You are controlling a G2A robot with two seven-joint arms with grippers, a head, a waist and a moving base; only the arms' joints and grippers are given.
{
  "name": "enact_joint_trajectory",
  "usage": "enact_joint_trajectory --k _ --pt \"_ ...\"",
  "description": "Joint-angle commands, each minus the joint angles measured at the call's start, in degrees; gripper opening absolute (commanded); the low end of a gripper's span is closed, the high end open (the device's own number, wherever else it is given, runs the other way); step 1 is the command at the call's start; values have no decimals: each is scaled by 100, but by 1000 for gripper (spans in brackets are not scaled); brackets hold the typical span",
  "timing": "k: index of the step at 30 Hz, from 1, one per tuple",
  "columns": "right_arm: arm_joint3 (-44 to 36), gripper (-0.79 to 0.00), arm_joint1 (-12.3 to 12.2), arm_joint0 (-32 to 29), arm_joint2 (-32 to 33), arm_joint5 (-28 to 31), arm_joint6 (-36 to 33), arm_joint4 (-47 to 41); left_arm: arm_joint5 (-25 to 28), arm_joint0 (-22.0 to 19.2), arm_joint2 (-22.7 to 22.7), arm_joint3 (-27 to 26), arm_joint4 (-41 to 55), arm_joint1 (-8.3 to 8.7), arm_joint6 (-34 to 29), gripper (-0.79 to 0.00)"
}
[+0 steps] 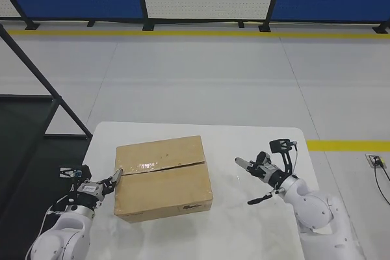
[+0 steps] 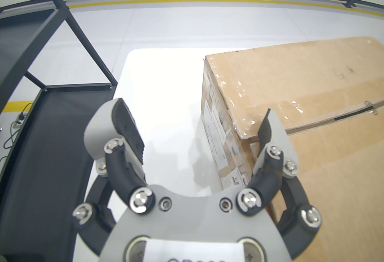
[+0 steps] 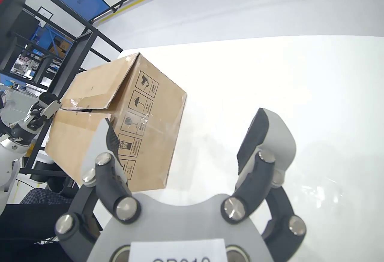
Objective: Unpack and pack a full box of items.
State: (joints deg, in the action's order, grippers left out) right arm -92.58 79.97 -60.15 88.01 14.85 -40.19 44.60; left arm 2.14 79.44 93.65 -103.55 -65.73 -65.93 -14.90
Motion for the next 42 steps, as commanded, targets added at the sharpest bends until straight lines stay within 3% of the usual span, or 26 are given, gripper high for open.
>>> enact_joint_trajectory --k 1,6,10,15,18,31,34,38,40,42 --pt "0 0 0 0 0 0 0 1 0 0 0 0 0 0 0 0" --pt "5 0 3 -23 -1 -13 23 -76 0 0 0 0 0 0 0 0" --pt "50 0 -22 -317 215 179 134 -932 0 0 0 0 0 0 0 0" --pt "85 0 -165 -801 454 1353 -378 -1007 0 0 0 0 0 0 0 0" --pt "31 0 -239 -989 518 1667 -562 -750 0 0 0 0 0 0 0 0" --pt "-50 0 -259 -1020 488 1728 -549 -668 0 0 0 0 0 0 0 0" --pt "-277 0 -293 -1141 365 2666 270 129 0 0 0 0 0 0 0 0" --pt "-526 0 -338 -1395 380 3645 2174 2022 0 0 0 0 0 0 0 0" --pt "-541 0 -362 -1436 360 3656 3036 3059 0 0 0 0 0 0 0 0" --pt "-499 0 -378 -1493 205 3277 3823 4102 0 0 0 0 0 0 0 0"
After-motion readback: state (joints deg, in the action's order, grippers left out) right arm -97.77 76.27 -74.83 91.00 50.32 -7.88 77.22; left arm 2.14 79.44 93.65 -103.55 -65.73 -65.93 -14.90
